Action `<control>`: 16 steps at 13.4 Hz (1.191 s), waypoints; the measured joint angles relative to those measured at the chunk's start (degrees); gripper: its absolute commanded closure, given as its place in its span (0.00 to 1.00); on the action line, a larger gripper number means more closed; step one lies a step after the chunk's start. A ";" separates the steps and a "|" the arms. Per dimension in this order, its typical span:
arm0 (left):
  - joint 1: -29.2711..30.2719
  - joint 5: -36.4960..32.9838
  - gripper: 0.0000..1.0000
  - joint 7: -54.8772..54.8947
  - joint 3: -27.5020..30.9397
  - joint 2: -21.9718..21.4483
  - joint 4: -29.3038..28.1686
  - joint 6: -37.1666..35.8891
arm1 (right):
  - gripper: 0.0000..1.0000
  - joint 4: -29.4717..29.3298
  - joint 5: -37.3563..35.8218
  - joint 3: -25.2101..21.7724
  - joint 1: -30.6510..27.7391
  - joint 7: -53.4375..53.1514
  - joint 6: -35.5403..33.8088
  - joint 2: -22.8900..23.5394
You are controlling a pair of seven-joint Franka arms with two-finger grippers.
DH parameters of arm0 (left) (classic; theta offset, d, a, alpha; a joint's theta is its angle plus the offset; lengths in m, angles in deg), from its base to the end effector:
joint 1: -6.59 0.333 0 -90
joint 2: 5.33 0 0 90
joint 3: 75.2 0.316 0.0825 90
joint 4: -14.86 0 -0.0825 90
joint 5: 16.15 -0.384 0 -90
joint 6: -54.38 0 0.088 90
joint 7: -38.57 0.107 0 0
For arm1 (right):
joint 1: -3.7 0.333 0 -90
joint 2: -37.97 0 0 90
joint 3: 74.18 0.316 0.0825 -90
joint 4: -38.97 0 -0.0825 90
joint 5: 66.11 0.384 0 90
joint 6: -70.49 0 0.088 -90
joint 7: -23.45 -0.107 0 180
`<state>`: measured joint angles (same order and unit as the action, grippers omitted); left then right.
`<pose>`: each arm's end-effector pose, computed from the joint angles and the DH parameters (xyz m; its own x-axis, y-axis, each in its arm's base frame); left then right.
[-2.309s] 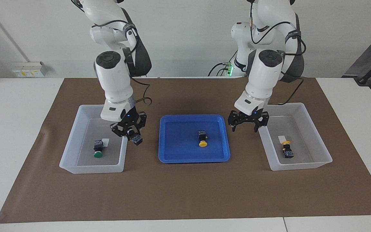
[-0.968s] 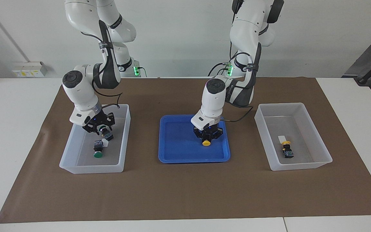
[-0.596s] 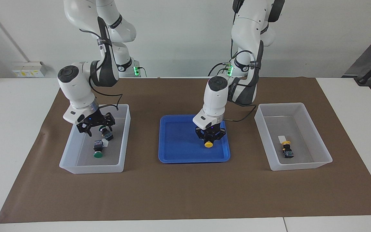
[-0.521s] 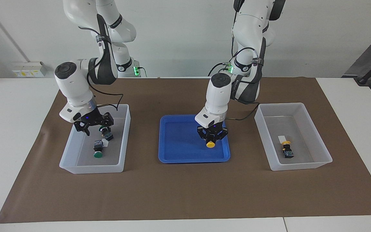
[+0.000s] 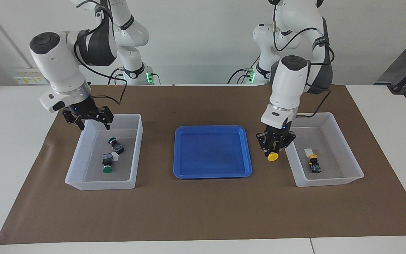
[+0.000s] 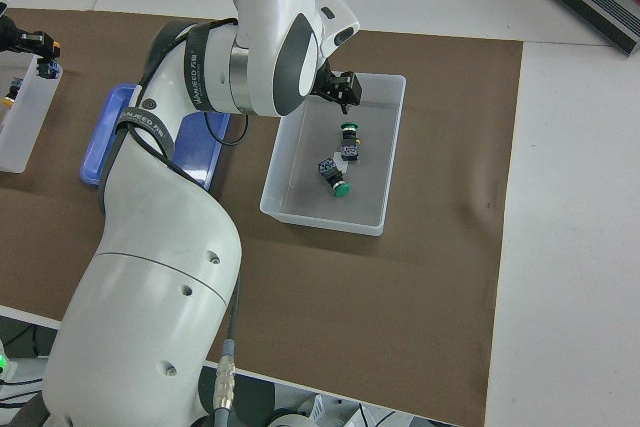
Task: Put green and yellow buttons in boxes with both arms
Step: 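Carry the yellow button into its box while the right gripper withdraws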
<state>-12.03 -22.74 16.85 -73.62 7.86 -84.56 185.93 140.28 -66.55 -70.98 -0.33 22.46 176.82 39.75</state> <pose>0.6281 -0.1914 0.4779 0.9406 0.0193 0.3389 0.0154 -0.9998 0.0142 0.5788 -0.0094 0.5378 0.9980 -0.0297 0.0567 -0.0300 -0.9995 0.0048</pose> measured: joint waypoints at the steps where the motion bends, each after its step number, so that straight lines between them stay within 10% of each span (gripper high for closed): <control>1: 1.15 0.00 1.00 1.08 0.01 0.02 0.91 -0.53 | 0.00 -1.95 -0.01 -0.19 -0.10 0.00 -2.95 -0.68; 16: 13.92 0.23 1.00 21.66 -0.14 1.14 -7.11 6.16 | 0.00 -10.45 -0.22 -7.92 6.01 -3.32 -14.33 -1.60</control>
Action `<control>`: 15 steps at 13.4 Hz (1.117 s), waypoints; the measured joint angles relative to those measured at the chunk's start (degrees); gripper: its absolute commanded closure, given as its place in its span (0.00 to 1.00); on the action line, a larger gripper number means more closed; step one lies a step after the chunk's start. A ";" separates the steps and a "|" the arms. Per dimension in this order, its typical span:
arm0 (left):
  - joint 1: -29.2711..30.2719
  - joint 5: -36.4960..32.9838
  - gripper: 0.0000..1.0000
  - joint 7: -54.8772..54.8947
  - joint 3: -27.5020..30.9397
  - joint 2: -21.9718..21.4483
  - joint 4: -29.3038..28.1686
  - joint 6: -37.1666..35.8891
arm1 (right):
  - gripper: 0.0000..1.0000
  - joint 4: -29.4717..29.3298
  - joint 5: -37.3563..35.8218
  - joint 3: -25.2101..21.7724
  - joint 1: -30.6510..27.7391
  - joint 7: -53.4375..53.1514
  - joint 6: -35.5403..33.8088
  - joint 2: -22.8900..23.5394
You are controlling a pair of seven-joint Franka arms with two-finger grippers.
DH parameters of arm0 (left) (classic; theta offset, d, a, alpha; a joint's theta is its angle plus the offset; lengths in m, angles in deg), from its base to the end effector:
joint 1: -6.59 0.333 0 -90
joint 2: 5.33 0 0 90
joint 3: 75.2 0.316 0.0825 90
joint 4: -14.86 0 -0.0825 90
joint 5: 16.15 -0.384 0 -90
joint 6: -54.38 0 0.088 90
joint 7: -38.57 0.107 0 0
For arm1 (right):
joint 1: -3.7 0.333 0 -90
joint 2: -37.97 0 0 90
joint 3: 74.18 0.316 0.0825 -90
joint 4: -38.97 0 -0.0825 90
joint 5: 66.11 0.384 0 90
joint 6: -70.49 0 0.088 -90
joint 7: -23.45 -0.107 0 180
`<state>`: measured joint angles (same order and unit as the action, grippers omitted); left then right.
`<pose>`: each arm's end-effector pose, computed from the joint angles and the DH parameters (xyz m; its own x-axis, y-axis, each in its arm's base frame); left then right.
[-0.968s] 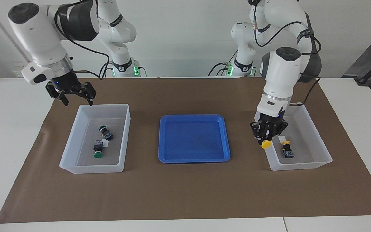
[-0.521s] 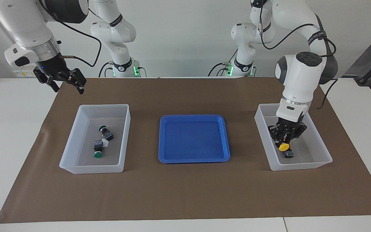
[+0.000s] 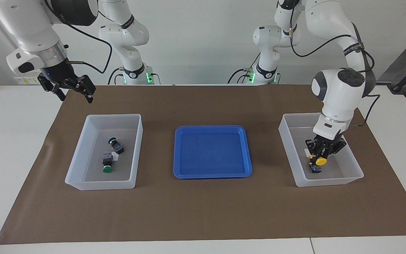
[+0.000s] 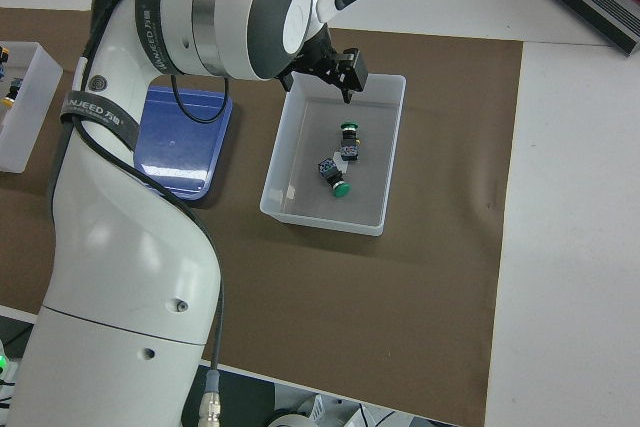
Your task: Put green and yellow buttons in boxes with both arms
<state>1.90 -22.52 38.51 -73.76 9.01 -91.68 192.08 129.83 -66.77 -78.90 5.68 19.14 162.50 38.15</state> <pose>0.6443 -0.0368 0.4156 0.9486 -0.1375 0.2851 -0.1129 -0.9884 -0.1011 0.5580 -0.0278 0.6188 0.9923 -0.1223 0.0178 -0.1225 -0.9924 0.0105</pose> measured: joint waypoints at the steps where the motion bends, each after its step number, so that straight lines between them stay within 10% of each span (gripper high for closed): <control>1: 0.01 0.00 1.00 0.22 -0.01 0.32 -1.83 2.64 | 0.00 0.00 0.00 -0.15 0.23 0.08 0.00 0.03; 6: 0.37 0.00 0.91 0.57 -0.07 4.84 -3.33 7.96 | 0.00 -0.40 0.00 -0.02 0.34 0.10 -2.25 0.07; 8: 0.64 0.00 0.00 0.71 -0.06 6.34 -3.31 9.65 | 0.00 -1.20 0.01 0.04 0.55 0.10 -3.92 -0.10; 15: 1.52 0.00 0.00 1.16 0.20 5.02 -2.55 10.15 | 0.00 -1.11 0.01 0.17 0.95 0.10 -4.53 -0.60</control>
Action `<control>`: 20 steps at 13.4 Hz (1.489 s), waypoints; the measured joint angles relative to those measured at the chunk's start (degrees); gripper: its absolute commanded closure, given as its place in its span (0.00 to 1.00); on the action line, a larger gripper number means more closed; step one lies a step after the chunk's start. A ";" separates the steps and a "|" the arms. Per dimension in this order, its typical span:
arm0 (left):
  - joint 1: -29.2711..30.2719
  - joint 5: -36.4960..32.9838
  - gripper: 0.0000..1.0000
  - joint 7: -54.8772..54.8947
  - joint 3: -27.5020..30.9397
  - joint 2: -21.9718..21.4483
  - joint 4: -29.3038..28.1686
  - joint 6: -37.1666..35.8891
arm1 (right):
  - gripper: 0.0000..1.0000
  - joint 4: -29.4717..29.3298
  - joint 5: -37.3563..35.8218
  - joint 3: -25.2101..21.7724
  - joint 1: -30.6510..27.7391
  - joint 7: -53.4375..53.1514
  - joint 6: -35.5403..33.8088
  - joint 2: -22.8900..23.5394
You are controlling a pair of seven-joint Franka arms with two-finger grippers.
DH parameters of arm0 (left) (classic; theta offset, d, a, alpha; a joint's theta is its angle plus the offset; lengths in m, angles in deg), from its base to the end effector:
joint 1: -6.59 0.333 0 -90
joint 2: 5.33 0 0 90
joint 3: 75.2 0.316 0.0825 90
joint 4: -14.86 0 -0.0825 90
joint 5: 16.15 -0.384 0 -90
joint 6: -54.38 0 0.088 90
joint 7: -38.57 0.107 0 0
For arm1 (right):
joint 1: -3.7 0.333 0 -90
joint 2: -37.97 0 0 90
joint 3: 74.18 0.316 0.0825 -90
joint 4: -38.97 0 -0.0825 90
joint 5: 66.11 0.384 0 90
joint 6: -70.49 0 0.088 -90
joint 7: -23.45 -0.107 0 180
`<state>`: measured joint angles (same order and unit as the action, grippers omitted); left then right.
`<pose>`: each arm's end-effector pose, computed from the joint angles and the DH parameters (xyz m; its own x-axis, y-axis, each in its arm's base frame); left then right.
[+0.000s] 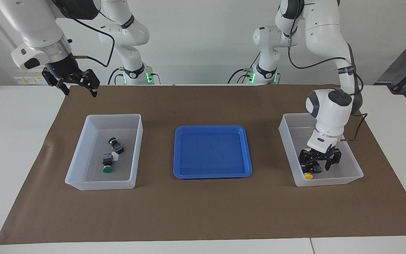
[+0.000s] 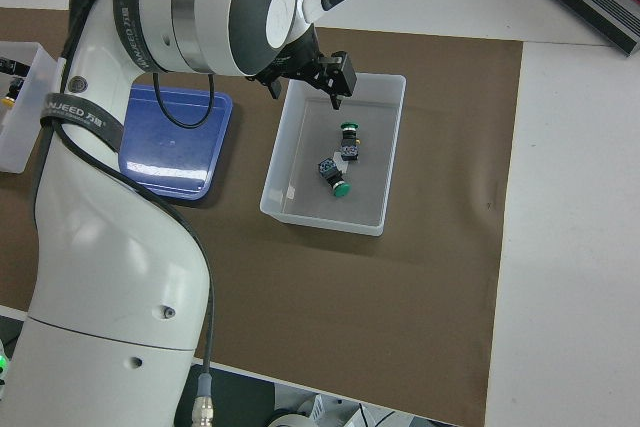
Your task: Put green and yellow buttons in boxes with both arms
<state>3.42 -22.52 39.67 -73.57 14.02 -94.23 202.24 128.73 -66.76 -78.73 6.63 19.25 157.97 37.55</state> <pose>0.6528 -0.0208 0.3580 0.9346 -0.1428 0.3257 -0.1152 -0.9880 -0.1025 0.5474 -0.0169 0.6267 0.9943 -0.1019 -0.0316 -0.1015 -0.9948 0.0131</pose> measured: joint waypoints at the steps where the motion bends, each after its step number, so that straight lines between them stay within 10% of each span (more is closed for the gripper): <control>1: -0.05 0.01 0.00 0.00 -0.29 -1.59 0.20 -2.10 | 0.00 0.01 0.00 0.00 0.00 0.05 0.00 0.00; 10: -0.27 0.07 0.00 -0.04 -1.15 -21.93 1.76 -31.06 | 0.00 0.12 0.00 0.00 0.00 0.53 -0.04 -0.01; 20: -0.15 7.08 0.00 -0.10 -0.36 -17.23 18.52 -49.57 | 0.00 0.12 -2.17 0.03 0.64 0.62 0.12 -0.02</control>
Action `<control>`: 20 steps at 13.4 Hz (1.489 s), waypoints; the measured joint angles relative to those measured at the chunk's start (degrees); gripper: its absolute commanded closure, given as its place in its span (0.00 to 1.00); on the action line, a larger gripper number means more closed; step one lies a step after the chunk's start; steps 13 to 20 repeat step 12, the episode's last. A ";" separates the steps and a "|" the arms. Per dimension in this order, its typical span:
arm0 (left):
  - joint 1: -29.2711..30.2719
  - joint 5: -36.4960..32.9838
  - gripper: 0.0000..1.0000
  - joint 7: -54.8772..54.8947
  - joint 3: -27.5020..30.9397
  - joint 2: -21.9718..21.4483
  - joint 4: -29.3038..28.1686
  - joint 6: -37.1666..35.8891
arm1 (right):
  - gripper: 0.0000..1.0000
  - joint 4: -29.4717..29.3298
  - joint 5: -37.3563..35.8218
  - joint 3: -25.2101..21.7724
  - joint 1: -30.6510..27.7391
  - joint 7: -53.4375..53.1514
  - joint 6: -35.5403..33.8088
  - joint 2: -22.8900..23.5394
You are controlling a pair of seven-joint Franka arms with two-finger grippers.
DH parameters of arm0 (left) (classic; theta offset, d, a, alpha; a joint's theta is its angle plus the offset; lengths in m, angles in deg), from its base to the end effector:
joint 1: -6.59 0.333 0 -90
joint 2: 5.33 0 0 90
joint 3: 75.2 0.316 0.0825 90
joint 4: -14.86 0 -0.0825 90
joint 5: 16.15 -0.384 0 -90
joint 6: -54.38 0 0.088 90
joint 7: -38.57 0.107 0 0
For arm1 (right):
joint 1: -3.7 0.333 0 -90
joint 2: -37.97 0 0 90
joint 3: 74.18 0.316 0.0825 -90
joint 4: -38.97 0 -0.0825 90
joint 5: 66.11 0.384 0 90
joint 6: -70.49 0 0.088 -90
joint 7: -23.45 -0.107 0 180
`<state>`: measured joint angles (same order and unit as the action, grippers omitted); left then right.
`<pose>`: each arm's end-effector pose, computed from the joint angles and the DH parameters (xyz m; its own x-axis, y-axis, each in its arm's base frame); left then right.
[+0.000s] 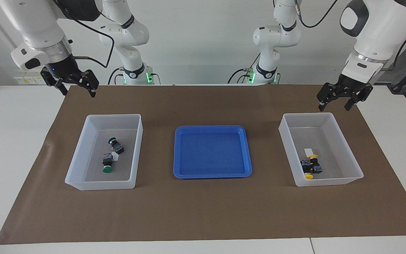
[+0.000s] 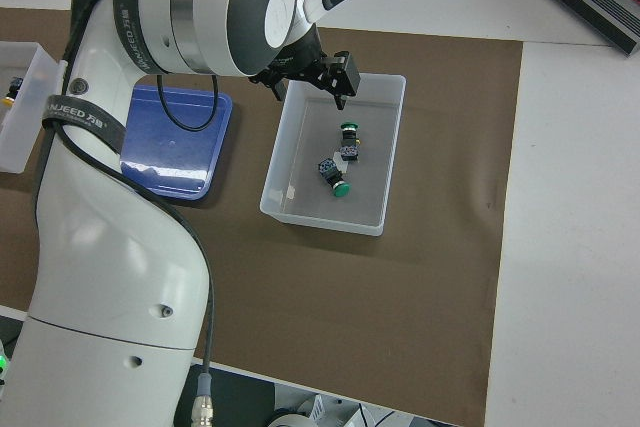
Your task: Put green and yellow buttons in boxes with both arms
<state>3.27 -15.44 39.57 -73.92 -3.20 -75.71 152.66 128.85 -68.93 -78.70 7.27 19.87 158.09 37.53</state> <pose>0.5792 -0.0220 0.6121 0.9939 -0.0512 0.0974 -0.0524 -0.9986 0.0098 0.5476 -0.0147 0.6262 0.9963 -0.0809 -0.0290 -0.0794 -0.9956 0.0505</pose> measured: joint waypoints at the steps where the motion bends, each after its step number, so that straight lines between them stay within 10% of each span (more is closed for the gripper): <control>1: 0.03 0.00 0.00 0.00 0.07 -0.33 -0.62 -0.20 | 0.00 0.00 -0.01 0.03 0.09 0.00 0.00 0.00; 20: 1.25 0.00 0.00 0.33 0.29 -2.08 -3.61 -0.33 | 0.00 0.00 -0.01 0.08 0.13 0.00 0.00 -0.01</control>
